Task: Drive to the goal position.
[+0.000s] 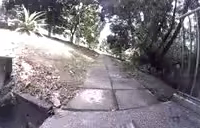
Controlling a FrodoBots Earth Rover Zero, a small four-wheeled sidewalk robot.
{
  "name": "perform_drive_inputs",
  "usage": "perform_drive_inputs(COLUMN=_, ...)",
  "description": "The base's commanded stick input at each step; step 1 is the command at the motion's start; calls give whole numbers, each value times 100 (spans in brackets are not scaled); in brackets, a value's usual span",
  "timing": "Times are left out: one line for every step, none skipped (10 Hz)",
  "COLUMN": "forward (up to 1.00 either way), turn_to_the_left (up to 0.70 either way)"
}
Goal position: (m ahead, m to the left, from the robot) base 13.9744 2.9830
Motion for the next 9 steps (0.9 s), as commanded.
perform_drive_inputs(forward=100, turn_to_the_left=0)
perform_drive_inputs(forward=100, turn_to_the_left=0)
perform_drive_inputs(forward=100, turn_to_the_left=0)
perform_drive_inputs(forward=100, turn_to_the_left=0)
perform_drive_inputs(forward=100, turn_to_the_left=0)
perform_drive_inputs(forward=100, turn_to_the_left=0)
perform_drive_inputs(forward=100, turn_to_the_left=0)
perform_drive_inputs(forward=100, turn_to_the_left=0)
perform_drive_inputs(forward=100, turn_to_the_left=0)
